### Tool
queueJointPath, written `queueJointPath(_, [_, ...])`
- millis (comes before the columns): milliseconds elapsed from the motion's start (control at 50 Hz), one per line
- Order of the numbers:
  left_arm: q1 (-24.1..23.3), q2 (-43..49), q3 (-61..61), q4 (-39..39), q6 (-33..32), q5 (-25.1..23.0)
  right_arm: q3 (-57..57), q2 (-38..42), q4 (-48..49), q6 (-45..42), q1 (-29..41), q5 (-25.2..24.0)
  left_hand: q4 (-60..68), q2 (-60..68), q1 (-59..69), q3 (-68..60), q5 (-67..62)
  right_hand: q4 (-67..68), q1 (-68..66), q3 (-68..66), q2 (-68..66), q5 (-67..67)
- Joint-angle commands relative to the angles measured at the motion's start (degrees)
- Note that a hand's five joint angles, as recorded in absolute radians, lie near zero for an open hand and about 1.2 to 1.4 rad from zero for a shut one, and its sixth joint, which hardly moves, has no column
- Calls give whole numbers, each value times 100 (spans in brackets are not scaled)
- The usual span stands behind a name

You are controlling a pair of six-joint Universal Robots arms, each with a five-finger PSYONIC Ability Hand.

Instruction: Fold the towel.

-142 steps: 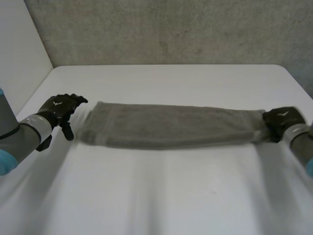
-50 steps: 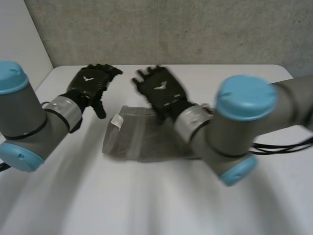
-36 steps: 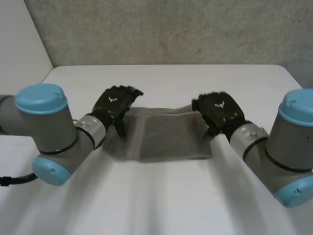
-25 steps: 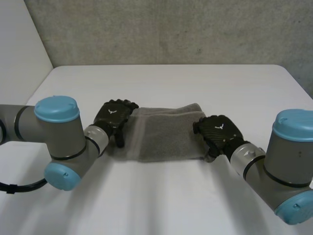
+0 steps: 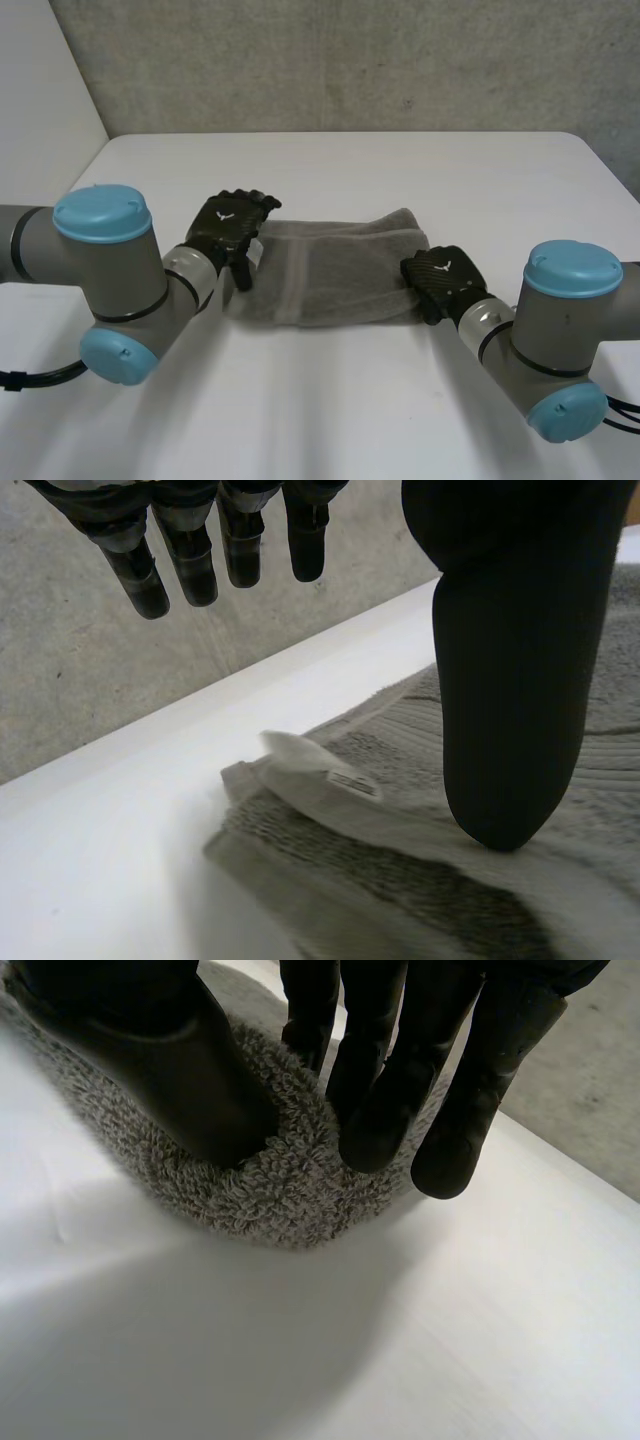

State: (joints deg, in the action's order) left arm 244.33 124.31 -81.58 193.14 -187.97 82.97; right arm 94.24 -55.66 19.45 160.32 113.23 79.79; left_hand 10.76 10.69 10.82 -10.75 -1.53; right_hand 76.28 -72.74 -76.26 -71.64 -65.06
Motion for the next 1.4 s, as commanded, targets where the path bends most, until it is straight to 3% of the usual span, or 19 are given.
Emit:
queueJointPath(20, [18, -118, -7, -5, 6, 0, 252, -586, -81, -150, -90, 467, 80, 87, 74, -81, -3, 372, -726, -374, -836, -494])
queueJointPath(160, [53, -460, -68, -5, 15, 0, 551, -1456, -213, -684, -451, 494, 47, 53, 40, -48, 31, 372, -726, -374, -836, -494])
queueJointPath(220, [62, -549, -95, -5, 15, -9, 498, -1527, -301, -932, -433, 529, 30, 36, 23, -31, 48, 372, -726, -374, -836, -494])
queueJointPath(320, [228, -891, -165, 4, 15, -9, -45, -1501, -406, -2125, -258, 529, -4, 3, -10, 3, 81, 372, -726, -374, -836, -494])
queueJointPath(380, [290, -962, -174, 4, 15, -9, -231, -1430, -407, -2233, 77, 503, -21, -14, -27, 20, 98, 372, -726, -374, -836, -494])
queueJointPath(420, [360, -1075, -174, 4, 32, 0, -668, -1028, -372, -2268, 934, 406, -21, -14, -27, 20, 98, 372, -726, -374, -836, -494])
queueJointPath(480, [396, -1155, -174, 21, 59, 9, -1108, -414, -433, -2355, 1524, 249, -37, -31, -44, 36, 115, 372, -726, -374, -836, -494])
queueJointPath(560, [396, -1208, -174, 101, 208, 9, -1286, 99, -459, -2549, 1817, -157, -37, -31, -44, 37, 115, 372, -726, -374, -836, -494])
queueJointPath(600, [396, -1217, -174, 171, 453, 18, -1356, 484, -556, -2934, 1966, -673, -37, -31, -44, 37, 115, 372, -726, -374, -836, -494])
queueJointPath(700, [352, -1217, -174, 189, 752, 0, -1418, 705, -758, -3349, 2002, -825, -37, -31, -44, 37, 115, 372, -726, -374, -836, -494])
queueJointPath(720, [334, -1217, -174, 189, 788, 0, -1383, 662, -767, -3245, 1949, -720, -37, -31, -44, 37, 115, -738, 384, 736, 274, 616])
queueJointPath(740, [334, -1217, -174, 189, 788, 0, -1382, 662, -767, -3244, 1949, -719, -37, -31, -44, 37, 115, -749, 395, 747, 285, 627])
queueJointPath(780, [308, -1208, -165, 197, 814, 0, -1260, 286, -723, -2615, 1879, -492, -37, -31, -44, 37, 115, -5187, 4833, 5186, 4724, 5066])
queueJointPath(800, [308, -1208, -165, 197, 815, 0, -1259, 284, -723, -2611, 1879, -491, -37, -31, -44, 37, 115, -5206, 4853, 5205, 4743, 5085])
queueJointPath(820, [282, -1208, -148, 206, 823, 0, -1164, -90, -714, -2115, 1809, -473, -37, -31, -44, 37, 115, -6506, 6152, 6504, 6042, 6384])
queueJointPath(900, [123, -1190, -95, 250, 876, 9, -881, -718, -635, -994, 1483, -482, -37, -31, -44, 37, 115, -6628, 6274, 6626, 6164, 6506])
queueJointPath(1000, [-227, -1085, -51, 425, 1244, 9, -565, -1315, -600, 1076, 580, -499, -21, -14, -27, 20, 98, -6628, 6274, 6626, 6164, 6506])
queueJointPath(1100, [-543, -717, 124, 505, 1666, 18, -591, -1307, -784, 1931, 218, -499, 13, 19, 6, -14, 65, -6628, 6274, 6626, 6164, 6506])
queueJointPath(1400, [-1230, 972, 1100, 215, 1931, 79, -1136, -208, -1505, 1942, 42, -499, 131, 137, 124, -132, -53, -6628, 6274, 6626, 6164, 6506])
